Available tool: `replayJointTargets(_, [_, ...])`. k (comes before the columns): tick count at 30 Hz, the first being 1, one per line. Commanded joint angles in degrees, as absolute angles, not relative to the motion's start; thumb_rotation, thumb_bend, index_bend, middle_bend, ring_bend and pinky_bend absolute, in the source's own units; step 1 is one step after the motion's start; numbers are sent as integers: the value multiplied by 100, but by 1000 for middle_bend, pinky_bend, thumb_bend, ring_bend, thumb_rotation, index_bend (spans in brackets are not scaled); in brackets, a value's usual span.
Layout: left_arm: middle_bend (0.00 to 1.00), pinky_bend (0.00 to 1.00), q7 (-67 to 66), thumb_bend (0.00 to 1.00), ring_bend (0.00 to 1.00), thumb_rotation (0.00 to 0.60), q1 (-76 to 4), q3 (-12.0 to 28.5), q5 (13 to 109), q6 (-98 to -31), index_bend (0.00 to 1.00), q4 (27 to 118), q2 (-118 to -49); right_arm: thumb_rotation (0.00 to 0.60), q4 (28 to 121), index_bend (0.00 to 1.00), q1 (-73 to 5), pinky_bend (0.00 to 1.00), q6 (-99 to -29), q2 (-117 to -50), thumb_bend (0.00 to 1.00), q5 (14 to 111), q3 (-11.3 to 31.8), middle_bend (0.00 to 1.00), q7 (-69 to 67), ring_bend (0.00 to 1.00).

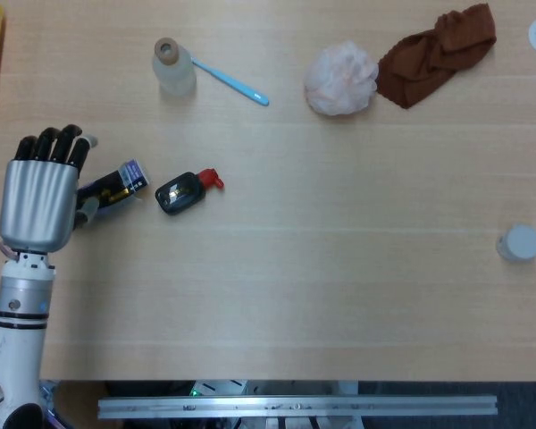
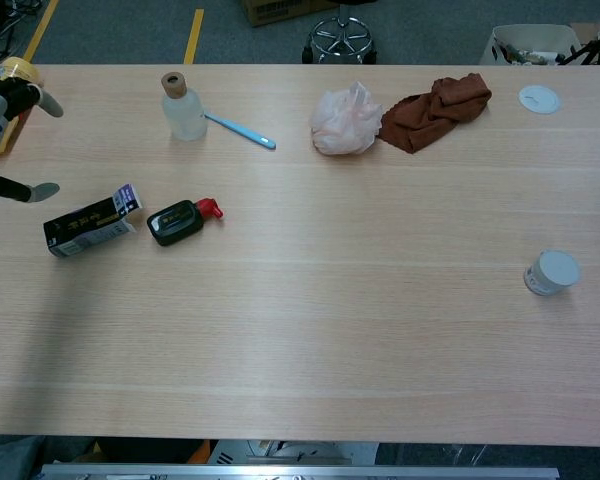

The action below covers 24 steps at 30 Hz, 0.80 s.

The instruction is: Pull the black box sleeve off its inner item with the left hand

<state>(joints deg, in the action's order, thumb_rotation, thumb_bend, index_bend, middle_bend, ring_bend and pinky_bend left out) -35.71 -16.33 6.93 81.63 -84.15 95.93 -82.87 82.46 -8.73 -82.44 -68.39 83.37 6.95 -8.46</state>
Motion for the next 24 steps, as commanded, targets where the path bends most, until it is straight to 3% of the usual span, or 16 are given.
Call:
replayJointTargets(1, [304,356,-2905,104,276,600,-1593,732,8436,-8619,331,9192,-8269,600,8419,468,-806,292,-8380,-6748,240,8435,659,379,-790,245])
replayJointTargets(12, [318,370,-1177,105,282,600,-1525,620,8731,-8633,358,8390,-7994,600,9435,468,-339,292,-9141,-6329,240,8837,442,379,-320,245])
replayJointTargets(24, [323,369,-290,104,282,600,-1396,498,8813,-8687,358,7705,-7784,600,10133,469,124,292,-9669,-6192,241,9057,234,379,301,245])
